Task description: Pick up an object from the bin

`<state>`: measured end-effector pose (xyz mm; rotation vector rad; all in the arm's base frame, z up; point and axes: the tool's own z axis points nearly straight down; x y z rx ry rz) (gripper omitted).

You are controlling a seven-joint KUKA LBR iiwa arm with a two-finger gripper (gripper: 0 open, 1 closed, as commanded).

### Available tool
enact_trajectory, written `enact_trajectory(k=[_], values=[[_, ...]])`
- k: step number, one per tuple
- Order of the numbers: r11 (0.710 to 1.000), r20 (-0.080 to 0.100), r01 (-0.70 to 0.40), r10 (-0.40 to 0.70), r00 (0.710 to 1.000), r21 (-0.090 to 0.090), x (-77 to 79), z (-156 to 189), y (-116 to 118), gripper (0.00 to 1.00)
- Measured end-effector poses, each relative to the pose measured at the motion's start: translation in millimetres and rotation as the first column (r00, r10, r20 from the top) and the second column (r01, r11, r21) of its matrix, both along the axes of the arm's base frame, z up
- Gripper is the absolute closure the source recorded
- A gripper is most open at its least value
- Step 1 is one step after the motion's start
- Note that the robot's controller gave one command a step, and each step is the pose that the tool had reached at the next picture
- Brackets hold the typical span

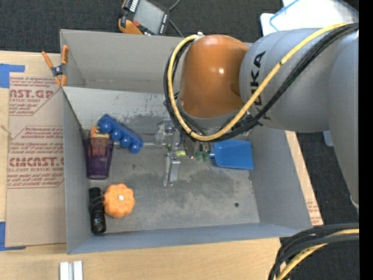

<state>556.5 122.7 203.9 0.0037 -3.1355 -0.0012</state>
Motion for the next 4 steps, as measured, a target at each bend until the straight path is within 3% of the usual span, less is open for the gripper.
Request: enact_trajectory(k=[1,2,3,4], values=[[1.000,0.008,0.002,-0.002,1.000,0.001,1.8,4.6,-0.8,0.00],[0.999,0.002,-0.040,0.040,0.999,-0.003,-26.1,-126.1,76.7,0.00],[0.996,0.019,-0.094,0.094,0.995,0.001,-42.2,-46.6,69.5,0.00],[0.998,0.001,-0.057,0.057,0.998,-0.001,-76.9,-104.8,104.1,0.00]])
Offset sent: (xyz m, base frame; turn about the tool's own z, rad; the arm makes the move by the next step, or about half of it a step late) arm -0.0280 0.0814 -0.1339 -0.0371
